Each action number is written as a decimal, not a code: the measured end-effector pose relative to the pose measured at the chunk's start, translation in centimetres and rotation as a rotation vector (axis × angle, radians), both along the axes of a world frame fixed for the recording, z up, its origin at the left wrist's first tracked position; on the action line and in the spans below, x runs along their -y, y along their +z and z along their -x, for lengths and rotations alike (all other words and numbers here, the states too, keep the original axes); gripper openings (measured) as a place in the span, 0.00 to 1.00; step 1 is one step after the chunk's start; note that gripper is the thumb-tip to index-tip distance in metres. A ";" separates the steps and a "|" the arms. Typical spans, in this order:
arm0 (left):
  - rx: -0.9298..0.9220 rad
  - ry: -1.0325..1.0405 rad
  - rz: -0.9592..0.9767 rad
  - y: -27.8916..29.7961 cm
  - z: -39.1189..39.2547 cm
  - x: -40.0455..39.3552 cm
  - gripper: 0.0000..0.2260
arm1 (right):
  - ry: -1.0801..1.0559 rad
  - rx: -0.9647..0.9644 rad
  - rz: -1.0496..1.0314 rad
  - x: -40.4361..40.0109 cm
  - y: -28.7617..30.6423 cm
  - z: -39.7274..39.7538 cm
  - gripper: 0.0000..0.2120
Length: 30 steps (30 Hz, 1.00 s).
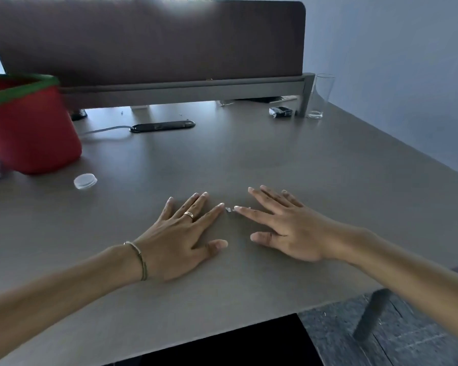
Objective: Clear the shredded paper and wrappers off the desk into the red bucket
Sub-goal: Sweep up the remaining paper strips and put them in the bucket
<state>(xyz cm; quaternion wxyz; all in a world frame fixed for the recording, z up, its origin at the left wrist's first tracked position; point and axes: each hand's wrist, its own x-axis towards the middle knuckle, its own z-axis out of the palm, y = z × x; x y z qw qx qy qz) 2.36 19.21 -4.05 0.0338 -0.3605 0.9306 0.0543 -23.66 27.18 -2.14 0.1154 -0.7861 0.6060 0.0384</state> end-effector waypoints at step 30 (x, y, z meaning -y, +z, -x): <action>-0.305 -0.007 -0.025 -0.9 0.7 0.1 0.28 | 0.135 -0.155 0.457 4.9 -0.5 -3.7 0.13</action>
